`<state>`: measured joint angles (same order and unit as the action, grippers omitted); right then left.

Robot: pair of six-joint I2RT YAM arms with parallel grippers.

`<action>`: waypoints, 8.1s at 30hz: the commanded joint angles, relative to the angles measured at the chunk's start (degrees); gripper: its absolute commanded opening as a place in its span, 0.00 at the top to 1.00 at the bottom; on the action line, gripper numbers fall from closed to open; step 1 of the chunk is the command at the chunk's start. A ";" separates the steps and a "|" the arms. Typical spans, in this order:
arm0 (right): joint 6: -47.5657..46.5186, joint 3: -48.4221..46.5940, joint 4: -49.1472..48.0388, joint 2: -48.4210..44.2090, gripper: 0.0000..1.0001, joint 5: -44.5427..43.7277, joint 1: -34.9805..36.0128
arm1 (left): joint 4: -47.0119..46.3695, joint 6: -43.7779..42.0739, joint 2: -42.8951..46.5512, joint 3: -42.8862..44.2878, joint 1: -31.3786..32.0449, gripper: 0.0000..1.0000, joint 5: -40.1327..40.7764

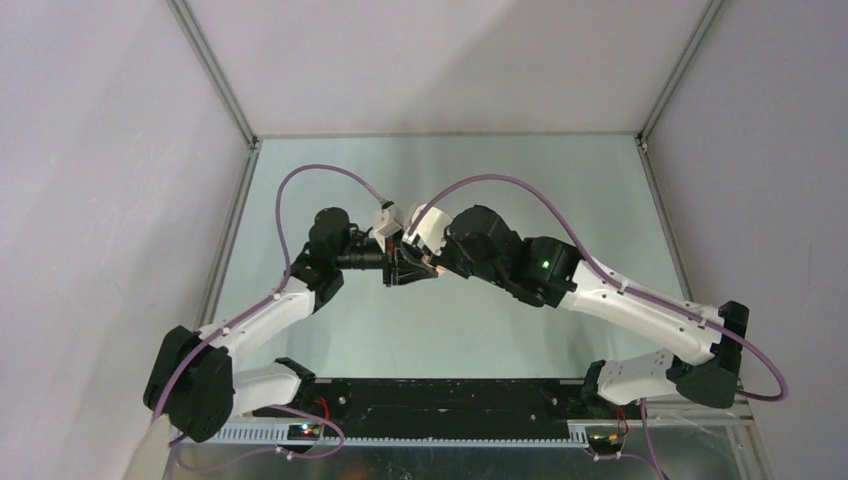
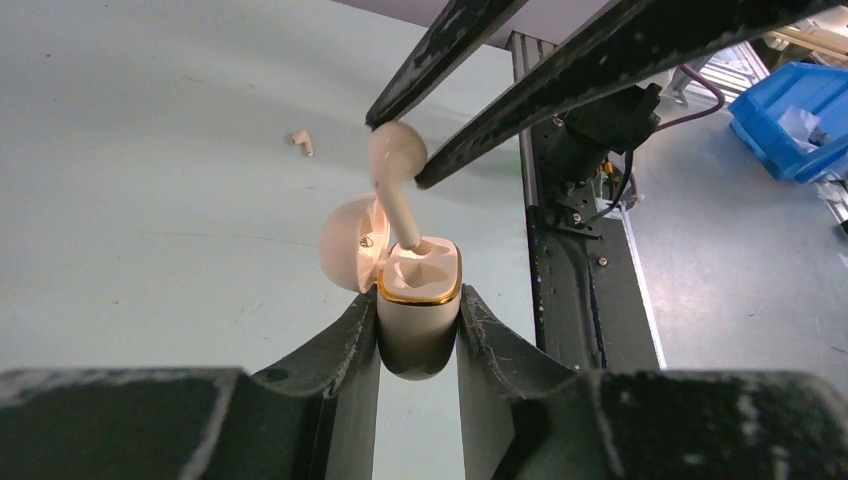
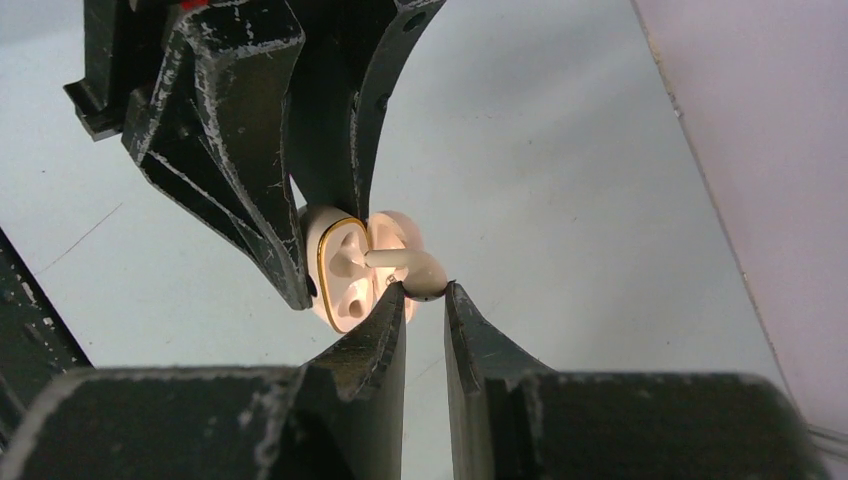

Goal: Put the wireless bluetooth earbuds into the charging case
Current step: Place the earbud in the charging case, then adjust the earbud with the charging case, then pick up the earbud from the center of the board.

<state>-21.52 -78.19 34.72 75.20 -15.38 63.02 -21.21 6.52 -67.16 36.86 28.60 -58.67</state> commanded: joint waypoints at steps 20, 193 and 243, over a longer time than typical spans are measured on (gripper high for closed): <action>1.35 -0.21 -3.72 3.14 0.80 -4.43 2.41 | -5.26 4.97 0.40 1.59 -0.02 0.90 1.13; -3.89 8.32 15.24 -10.69 0.29 28.54 -42.32 | -15.75 7.36 4.84 -2.33 -1.35 0.93 -5.34; 3.71 -2.33 21.09 40.27 0.58 37.26 -63.98 | -15.09 5.70 5.63 -3.09 -1.18 0.91 -4.98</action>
<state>-18.61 -80.03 54.70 114.19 20.10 -1.23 -35.42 13.50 -62.67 33.69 27.24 -64.05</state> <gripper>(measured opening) 0.431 0.326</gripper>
